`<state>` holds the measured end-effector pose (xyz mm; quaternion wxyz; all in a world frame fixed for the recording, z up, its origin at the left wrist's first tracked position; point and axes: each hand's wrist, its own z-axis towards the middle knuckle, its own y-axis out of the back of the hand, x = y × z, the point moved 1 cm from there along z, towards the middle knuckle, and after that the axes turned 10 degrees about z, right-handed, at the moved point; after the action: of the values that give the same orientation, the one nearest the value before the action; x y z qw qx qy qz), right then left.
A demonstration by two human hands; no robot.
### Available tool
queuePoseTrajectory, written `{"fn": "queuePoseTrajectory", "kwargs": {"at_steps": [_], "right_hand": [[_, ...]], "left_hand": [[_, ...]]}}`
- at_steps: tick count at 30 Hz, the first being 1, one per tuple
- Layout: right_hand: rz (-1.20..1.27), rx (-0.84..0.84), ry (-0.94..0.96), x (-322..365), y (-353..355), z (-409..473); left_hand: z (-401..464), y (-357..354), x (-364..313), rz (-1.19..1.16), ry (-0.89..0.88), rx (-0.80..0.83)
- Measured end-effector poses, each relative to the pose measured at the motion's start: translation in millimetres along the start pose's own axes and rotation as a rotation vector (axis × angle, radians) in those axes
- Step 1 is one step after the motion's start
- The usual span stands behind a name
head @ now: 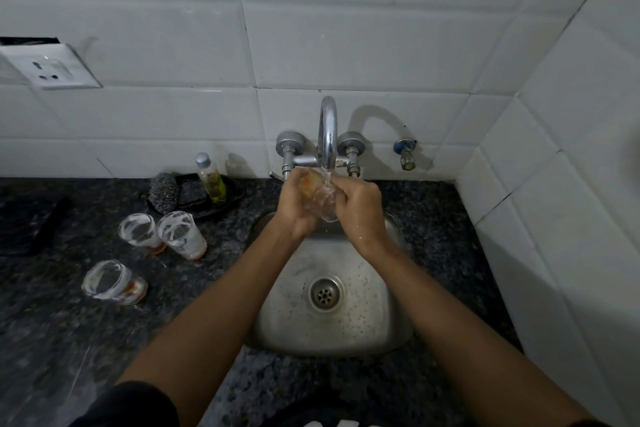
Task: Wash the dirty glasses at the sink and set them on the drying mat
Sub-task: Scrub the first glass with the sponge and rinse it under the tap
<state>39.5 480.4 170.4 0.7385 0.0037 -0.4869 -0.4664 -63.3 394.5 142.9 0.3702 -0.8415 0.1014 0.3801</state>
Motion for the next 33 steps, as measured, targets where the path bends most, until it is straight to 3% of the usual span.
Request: {"fn": "queuePoseTrajectory", "kwargs": {"at_steps": [5, 10, 15, 17, 20, 25, 29, 33], "right_hand": [[-0.096, 0.123, 0.287, 3.2, 5.0, -5.7], [0.048, 0.008, -0.016, 1.1, -0.7, -2.4], [-0.106, 0.141, 0.303, -1.1, 1.1, -8.4], [-0.086, 0.105, 0.262, -4.9, -0.4, -8.5], [-0.023, 0.025, 0.057, -6.5, -3.1, -7.4], [-0.194, 0.140, 0.383, -1.4, -3.4, -14.8], [-0.054, 0.035, 0.039, 0.9, -3.7, -11.2], [0.089, 0.013, -0.138, 1.5, -3.1, -13.1]], "left_hand": [[-0.9, -3.3, -3.7, 0.077, 0.018, 0.026], [-2.8, 0.0, -2.1, -0.022, -0.032, -0.027], [-7.1, -2.3, -0.9, 0.069, -0.020, 0.046], [-4.3, 1.6, -1.0, 0.090, -0.044, 0.017], [-4.8, 3.7, 0.1, -0.020, -0.057, 0.038], [-4.3, 0.1, -2.5, 0.048, -0.002, 0.060], [-3.6, 7.6, -1.1, 0.014, -0.054, -0.047], [-9.1, 3.4, -1.8, -0.131, -0.048, 0.018]]}}
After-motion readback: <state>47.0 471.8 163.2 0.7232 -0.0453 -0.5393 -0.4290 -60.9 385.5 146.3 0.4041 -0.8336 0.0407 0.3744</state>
